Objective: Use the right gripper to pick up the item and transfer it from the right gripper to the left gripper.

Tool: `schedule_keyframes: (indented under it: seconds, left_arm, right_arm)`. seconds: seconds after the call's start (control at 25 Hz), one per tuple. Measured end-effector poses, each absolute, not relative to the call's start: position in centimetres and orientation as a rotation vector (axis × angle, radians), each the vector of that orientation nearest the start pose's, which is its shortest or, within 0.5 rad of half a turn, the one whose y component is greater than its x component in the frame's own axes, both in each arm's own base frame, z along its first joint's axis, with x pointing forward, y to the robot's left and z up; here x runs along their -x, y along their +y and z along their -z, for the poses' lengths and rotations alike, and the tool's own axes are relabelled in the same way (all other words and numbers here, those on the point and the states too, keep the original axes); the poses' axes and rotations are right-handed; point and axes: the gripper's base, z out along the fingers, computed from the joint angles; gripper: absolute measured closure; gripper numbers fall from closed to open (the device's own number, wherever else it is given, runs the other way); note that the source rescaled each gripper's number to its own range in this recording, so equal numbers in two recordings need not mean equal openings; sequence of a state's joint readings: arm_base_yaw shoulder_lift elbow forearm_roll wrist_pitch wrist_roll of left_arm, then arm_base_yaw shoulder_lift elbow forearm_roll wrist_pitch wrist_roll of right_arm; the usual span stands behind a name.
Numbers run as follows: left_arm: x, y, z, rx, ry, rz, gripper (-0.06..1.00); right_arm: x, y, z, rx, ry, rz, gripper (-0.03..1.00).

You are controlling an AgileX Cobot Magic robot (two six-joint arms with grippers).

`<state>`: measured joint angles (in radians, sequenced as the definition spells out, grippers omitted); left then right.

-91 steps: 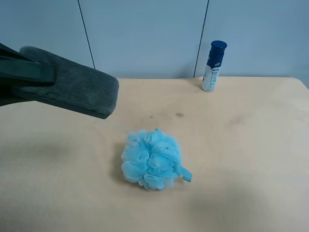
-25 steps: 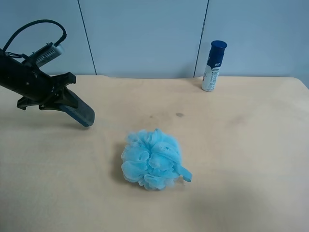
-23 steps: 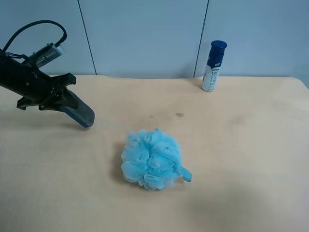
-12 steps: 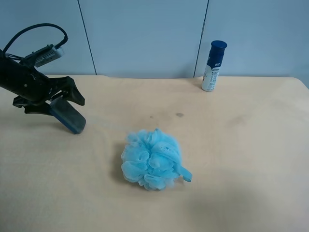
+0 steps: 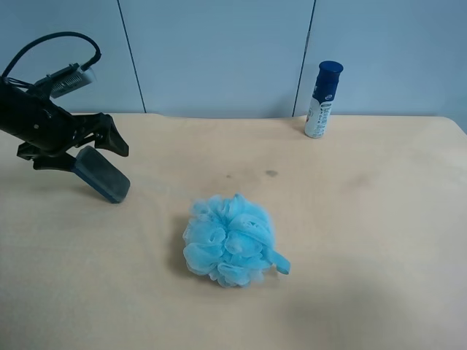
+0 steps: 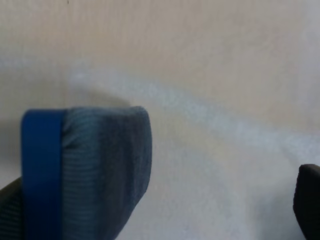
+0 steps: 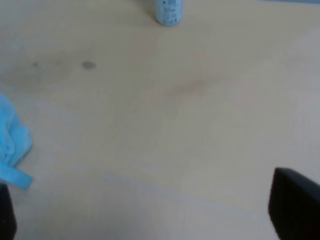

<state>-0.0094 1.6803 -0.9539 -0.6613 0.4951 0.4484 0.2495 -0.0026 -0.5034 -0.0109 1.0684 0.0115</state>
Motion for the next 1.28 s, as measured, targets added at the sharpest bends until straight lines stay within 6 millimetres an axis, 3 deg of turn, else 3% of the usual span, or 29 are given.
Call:
schedule_keyframes:
  seconds: [0.28,0.52,0.84,1.28]
  left_arm:
    - [-31.0,-2.9,-23.7,-0.005,2.508,0.412,-0.04]
    - [-28.2,-2.5,-27.2,-0.058,2.497,0.329,-0.04]
    - [-22.3,-1.9,-31.5,-0.131,2.538,0.22,-0.05]
    - [-12.3,-1.1,-36.5,-0.144,2.432,0.11,-0.05]
  right_arm:
    - [0.6,-0.2,-27.8,0.243,2.035,-0.15,-0.03]
    - [0.6,-0.2,-27.8,0.243,2.035,-0.15,-0.03]
    - [0.6,-0.2,-27.8,0.243,2.035,-0.15,-0.03]
    - [0.6,-0.2,-27.8,0.243,2.035,-0.15,-0.03]
